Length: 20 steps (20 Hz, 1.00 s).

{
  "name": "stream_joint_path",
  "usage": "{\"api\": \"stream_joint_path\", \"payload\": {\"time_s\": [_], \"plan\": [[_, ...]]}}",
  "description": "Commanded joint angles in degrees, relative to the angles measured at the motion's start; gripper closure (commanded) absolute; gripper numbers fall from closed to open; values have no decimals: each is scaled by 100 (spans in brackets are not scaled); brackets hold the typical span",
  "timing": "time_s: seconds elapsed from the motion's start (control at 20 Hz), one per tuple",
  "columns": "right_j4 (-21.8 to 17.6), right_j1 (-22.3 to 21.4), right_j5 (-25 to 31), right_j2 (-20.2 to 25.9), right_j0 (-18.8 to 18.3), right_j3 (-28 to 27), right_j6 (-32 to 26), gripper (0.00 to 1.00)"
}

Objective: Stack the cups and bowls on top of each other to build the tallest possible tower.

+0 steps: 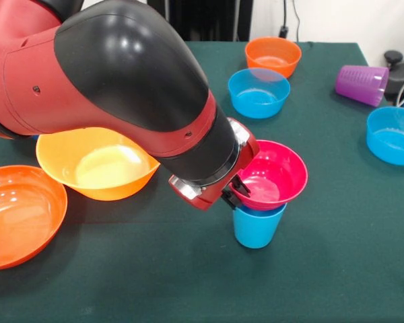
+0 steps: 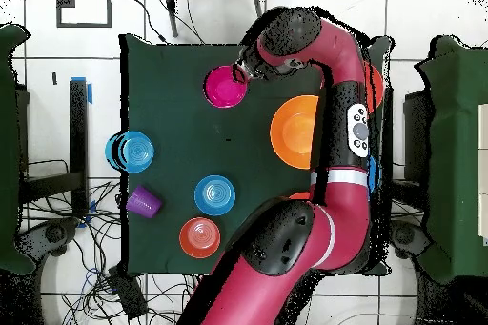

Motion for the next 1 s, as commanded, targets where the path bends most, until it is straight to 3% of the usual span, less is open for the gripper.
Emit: {"api": "stream_joint_path", "payload": {"time_s": [0.05, 1.0], "plan": [[111, -36, -491, -130, 15, 474, 548, 100], [82, 118, -243, -93, 152, 19, 489, 100]]}}
